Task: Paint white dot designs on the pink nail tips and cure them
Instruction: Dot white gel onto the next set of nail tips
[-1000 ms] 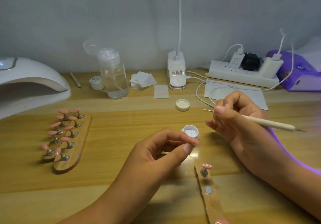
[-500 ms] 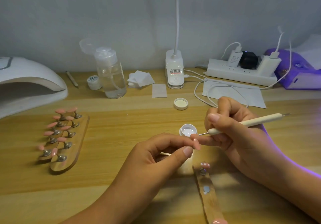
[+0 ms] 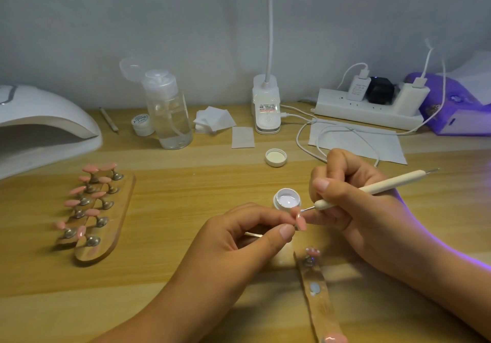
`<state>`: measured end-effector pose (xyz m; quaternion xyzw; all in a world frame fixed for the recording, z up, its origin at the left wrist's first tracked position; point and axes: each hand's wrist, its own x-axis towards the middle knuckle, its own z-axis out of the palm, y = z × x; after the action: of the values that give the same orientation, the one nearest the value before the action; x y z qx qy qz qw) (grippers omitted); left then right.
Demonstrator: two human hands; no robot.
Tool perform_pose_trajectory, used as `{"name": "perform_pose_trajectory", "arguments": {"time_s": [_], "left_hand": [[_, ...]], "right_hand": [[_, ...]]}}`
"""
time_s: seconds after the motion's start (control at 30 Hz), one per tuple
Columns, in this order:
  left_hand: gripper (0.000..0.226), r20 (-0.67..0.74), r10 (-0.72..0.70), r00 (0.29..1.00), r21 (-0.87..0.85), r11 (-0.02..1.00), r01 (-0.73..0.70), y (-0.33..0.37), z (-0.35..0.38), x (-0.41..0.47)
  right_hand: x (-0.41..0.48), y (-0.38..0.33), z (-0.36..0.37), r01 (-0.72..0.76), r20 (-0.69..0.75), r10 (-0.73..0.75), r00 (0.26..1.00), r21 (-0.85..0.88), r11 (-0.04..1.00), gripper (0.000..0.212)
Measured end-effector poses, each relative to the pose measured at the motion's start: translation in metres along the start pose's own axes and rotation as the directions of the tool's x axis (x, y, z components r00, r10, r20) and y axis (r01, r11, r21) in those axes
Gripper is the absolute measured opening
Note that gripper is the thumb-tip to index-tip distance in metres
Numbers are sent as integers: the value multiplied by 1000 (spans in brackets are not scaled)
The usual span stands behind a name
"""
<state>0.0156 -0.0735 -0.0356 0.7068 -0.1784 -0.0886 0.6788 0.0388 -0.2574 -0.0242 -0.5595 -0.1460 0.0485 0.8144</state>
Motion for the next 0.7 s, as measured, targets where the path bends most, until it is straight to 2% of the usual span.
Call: {"name": "perform_pose_trajectory", "arguments": {"time_s": [0.2, 0.7], "left_hand": [[11, 9, 7, 1000, -4, 1000, -7, 1, 1, -1], [11, 18, 6, 1000, -9, 1000, -6, 2, 1, 0]], "right_hand": [[0, 0, 0, -7, 4, 7, 1000, -28, 1000, 26], [0, 1, -2, -18, 23, 18, 1000, 10, 1000, 21]]}}
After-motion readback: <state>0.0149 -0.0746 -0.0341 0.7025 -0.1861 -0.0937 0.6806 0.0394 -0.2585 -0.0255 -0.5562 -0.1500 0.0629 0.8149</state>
